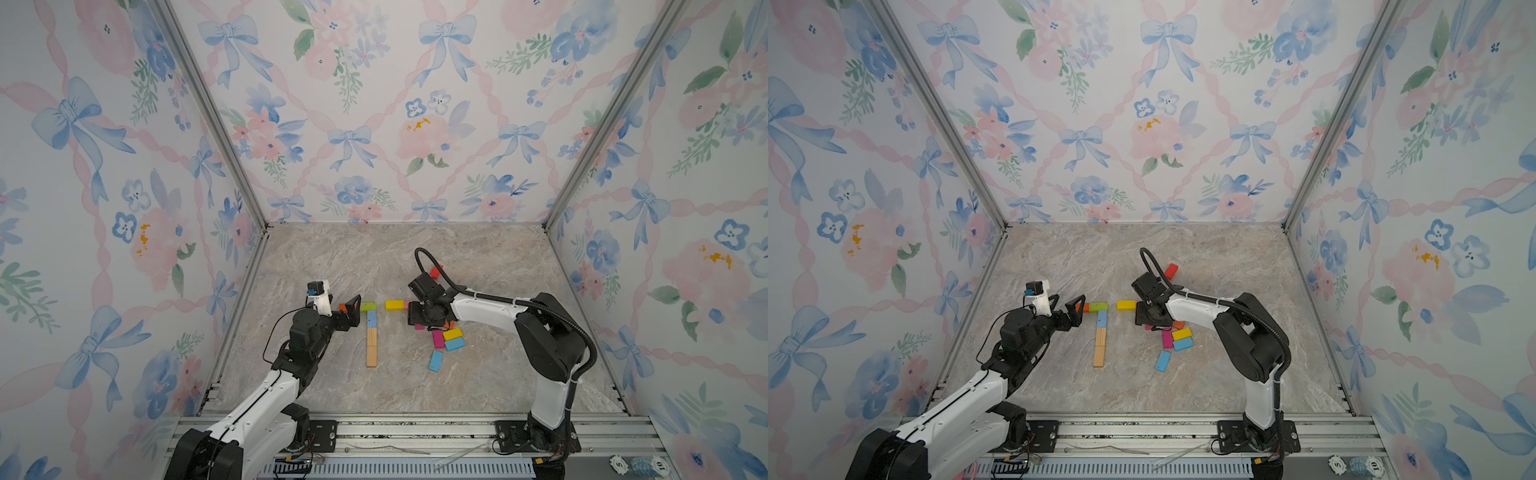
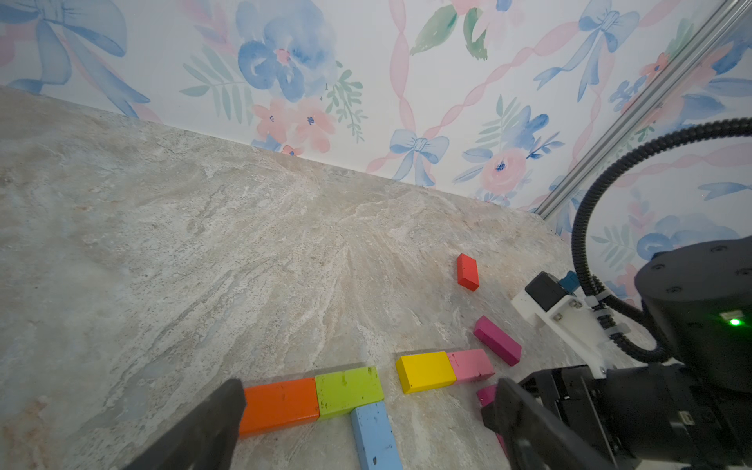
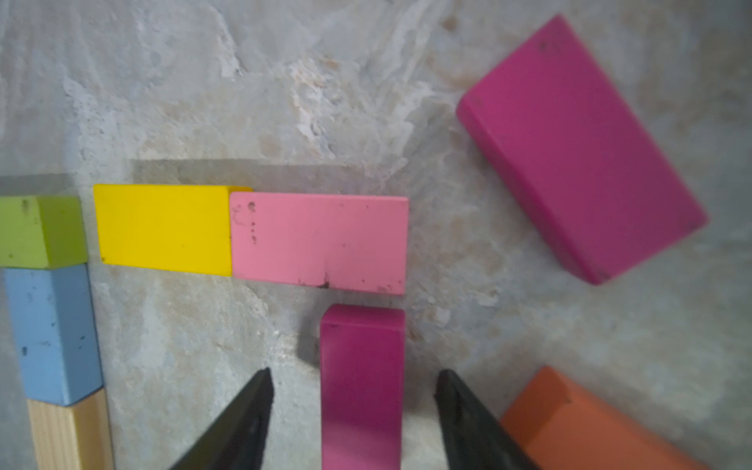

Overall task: Assemble the number 7 with building blocks
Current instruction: Assemble the building block at the center of the board, then pick up the building block from the center of the board.

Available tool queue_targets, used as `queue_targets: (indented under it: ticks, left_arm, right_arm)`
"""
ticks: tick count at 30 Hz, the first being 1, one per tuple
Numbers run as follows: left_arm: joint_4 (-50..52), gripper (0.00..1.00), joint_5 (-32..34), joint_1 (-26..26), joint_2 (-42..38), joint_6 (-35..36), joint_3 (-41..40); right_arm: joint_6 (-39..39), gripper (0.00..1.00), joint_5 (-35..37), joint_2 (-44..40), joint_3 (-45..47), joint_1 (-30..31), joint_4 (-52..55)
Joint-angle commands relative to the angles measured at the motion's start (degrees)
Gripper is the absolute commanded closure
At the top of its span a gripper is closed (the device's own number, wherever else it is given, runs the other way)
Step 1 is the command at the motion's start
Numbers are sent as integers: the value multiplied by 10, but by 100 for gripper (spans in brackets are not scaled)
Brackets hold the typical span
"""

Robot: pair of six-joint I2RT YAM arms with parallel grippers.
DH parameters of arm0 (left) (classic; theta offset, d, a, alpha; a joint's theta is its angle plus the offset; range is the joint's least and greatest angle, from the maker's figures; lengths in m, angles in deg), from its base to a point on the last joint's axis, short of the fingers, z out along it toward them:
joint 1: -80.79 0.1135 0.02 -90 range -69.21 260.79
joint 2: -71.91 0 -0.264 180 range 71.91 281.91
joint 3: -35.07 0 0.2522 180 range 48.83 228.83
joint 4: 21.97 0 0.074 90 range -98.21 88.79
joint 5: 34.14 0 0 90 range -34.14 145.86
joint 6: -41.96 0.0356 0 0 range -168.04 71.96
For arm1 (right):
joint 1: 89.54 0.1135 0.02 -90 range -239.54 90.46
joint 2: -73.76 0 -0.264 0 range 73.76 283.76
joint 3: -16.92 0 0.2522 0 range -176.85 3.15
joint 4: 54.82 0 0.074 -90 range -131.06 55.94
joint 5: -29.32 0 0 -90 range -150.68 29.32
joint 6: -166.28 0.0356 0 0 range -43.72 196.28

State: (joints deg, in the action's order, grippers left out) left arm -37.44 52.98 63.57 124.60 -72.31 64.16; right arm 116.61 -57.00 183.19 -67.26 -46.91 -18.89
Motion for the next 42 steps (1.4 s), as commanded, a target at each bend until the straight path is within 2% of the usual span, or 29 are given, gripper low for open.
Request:
queue_targets:
  ticks: [1, 7, 15, 17, 20, 21, 23, 25, 28, 32, 35, 42]
  left_arm:
    - [-3, 2, -3, 3, -8, -2, 5]
    - [-4, 2, -2, 3, -11, -2, 2]
    - [-5, 2, -2, 3, -11, -2, 2]
    - [-5, 2, -4, 3, -11, -2, 3]
    - [-5, 2, -4, 3, -11, -2, 3]
    - [-5, 2, -4, 3, -11, -2, 3]
    - [-5, 2, -5, 3, -11, -2, 3]
    - [-5, 2, -5, 4, -10, -1, 4]
    - [-5, 2, -9, 3, -5, 0, 7]
    - [-5, 2, -13, 3, 2, 2, 10]
    - [-5, 2, -12, 3, 1, 2, 10]
    - [-5, 2, -13, 3, 1, 2, 9]
  right_arm:
    - [0, 3, 1, 26, 9, -7, 39]
    - [-2, 4, -12, -28, 31, -7, 5]
    - [-85, 3, 6, -232, 45, 10, 10]
    - [-55, 4, -9, -282, 73, -8, 1]
    - [12, 3, -183, -328, 135, -89, -59]
    - [27, 4, -208, -342, 154, -105, -74]
    - [17, 4, -201, -381, 176, -123, -52]
    - [-28, 3, -167, -396, 169, -142, 15]
    - [-97, 1, -166, -368, 135, -190, 116]
    - [-138, 6, -180, -324, 123, -229, 142]
    - [-173, 12, -172, -265, 89, -229, 157]
    - [-222, 16, -169, -125, 0, -225, 172]
